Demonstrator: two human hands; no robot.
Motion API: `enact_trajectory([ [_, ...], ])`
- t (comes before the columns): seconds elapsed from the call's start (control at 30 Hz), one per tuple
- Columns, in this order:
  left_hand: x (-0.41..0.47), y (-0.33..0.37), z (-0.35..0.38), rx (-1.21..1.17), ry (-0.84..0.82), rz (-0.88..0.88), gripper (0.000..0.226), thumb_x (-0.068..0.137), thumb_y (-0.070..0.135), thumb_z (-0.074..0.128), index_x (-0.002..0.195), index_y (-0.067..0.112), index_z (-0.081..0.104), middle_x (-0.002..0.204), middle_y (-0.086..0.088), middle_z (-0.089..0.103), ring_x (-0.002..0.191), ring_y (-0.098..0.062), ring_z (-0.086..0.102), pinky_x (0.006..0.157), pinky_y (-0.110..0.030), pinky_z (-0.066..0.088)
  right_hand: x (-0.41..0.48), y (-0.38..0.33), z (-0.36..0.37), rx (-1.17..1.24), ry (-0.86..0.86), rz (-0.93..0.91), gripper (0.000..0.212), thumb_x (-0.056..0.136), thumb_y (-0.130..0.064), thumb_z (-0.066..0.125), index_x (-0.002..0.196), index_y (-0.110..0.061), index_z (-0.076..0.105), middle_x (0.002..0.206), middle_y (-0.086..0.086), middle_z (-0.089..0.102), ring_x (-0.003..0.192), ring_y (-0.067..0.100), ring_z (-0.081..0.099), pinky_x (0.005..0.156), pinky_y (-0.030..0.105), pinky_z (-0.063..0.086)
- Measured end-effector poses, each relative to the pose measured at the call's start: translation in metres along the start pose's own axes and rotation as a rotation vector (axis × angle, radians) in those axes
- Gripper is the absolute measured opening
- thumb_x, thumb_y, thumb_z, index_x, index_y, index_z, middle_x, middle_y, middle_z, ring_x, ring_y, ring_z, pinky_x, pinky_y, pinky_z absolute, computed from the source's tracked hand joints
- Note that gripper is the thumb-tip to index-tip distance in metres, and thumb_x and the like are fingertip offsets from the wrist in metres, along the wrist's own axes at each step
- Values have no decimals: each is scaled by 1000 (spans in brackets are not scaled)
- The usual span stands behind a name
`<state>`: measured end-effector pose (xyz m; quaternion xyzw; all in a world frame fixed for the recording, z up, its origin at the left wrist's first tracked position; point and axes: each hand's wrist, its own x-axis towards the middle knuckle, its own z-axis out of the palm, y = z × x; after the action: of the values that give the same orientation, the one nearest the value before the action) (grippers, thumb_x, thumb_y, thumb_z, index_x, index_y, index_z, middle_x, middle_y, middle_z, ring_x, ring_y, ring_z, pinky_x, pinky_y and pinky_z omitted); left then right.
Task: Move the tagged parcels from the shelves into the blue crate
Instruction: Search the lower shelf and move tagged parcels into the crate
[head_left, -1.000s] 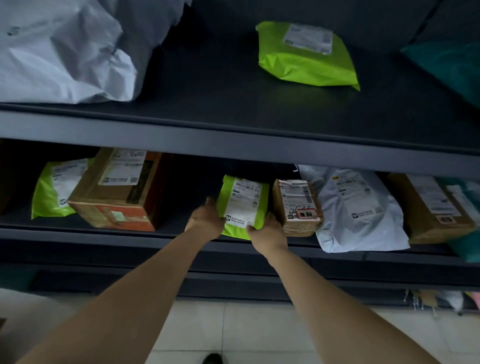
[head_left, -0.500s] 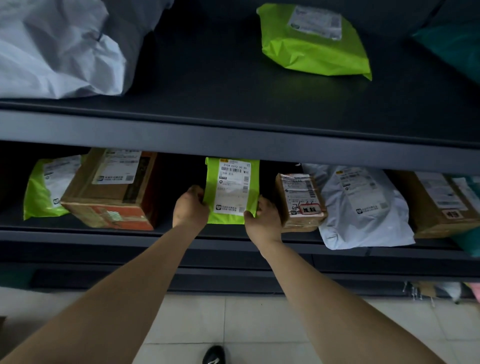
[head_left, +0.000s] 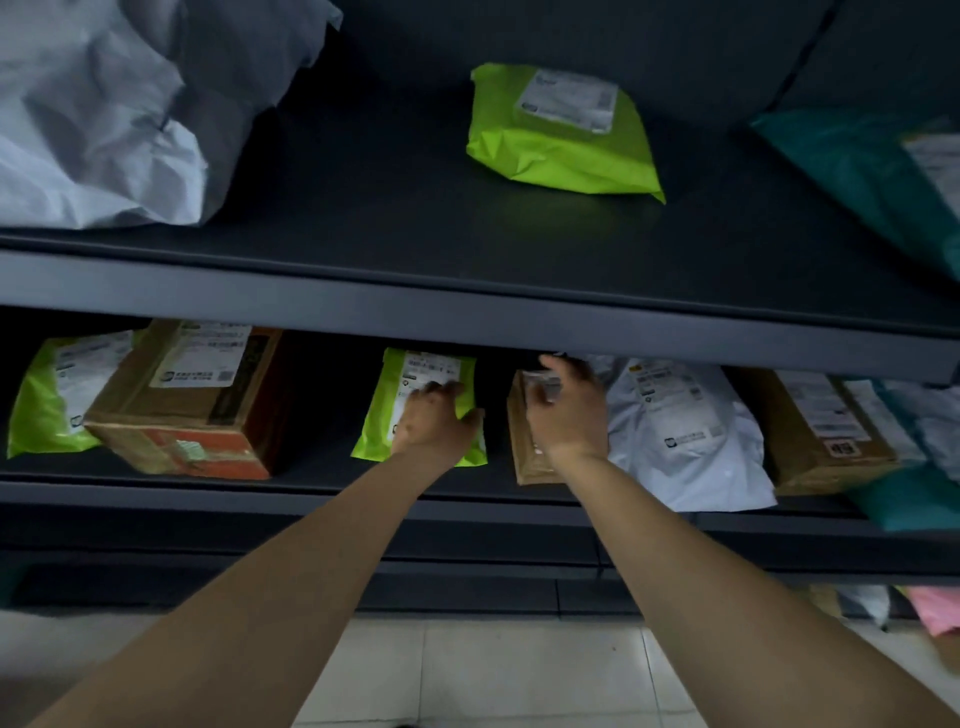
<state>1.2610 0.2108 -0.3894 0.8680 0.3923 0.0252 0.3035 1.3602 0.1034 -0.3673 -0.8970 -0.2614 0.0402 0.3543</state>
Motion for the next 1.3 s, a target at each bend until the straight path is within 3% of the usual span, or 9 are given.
enact_trajectory([
  [0.17,-15,45,27,-114,-217,-69,60,96,48,45,144,14,38,140,-12,52,127,-29,49,97,-33,42,7,57,-22,-20,-184,284,36,89,-22,54,124,-14,53,121,11,63,110,31,58,82,30,44],
  [0.27,-26,57,39,-161,-237,-84,49,98,35,47,143,18,40,136,-10,55,120,-31,54,88,-31,44,1,71,-33,34,-359,276,35,89,-28,57,123,-17,58,118,6,65,108,27,60,82,31,45],
  [0.33,-31,60,46,-239,-175,-108,44,97,28,50,140,19,46,133,-8,59,116,-29,56,82,-28,42,-1,76,-40,153,-434,273,35,84,-21,62,119,-21,62,114,2,68,102,21,62,88,34,52],
  [0.47,-46,62,49,-394,-41,-171,41,94,21,56,135,22,54,126,-2,64,111,-25,59,80,-26,45,-3,81,-50,280,-524,216,48,83,-4,62,126,-25,58,115,-5,66,105,14,60,86,24,49],
  [0.6,-62,61,40,-453,82,-194,42,92,18,59,134,23,54,125,2,65,109,-22,61,84,-30,51,-11,74,-51,268,-510,89,59,84,-14,63,138,-30,48,128,-5,62,116,16,59,98,33,50],
  [0.77,-88,57,15,-433,241,-189,37,91,14,57,127,24,58,121,8,66,107,-18,62,79,-26,48,-24,44,-55,329,-488,-56,63,86,-18,67,142,-33,43,136,-4,56,122,17,55,102,38,48],
  [0.93,-122,36,-13,-410,367,-230,39,91,16,59,128,28,58,116,10,68,91,-12,65,63,-22,46,-42,8,-53,377,-549,-170,62,86,-10,67,142,-28,45,134,-3,58,119,11,55,100,26,44],
  [1.03,-146,20,-27,-381,443,-250,33,89,19,63,121,29,61,112,13,68,93,-10,63,63,-20,43,-58,-14,-45,391,-608,-250,62,85,-7,68,139,-29,49,134,-4,59,122,15,55,101,33,46],
  [1.3,-221,-36,-55,-388,598,-419,33,86,17,66,117,27,64,107,10,70,95,-11,64,79,-25,49,-123,-73,-17,384,-765,-391,62,81,-4,72,137,-18,51,132,4,59,125,19,54,102,30,43],
])
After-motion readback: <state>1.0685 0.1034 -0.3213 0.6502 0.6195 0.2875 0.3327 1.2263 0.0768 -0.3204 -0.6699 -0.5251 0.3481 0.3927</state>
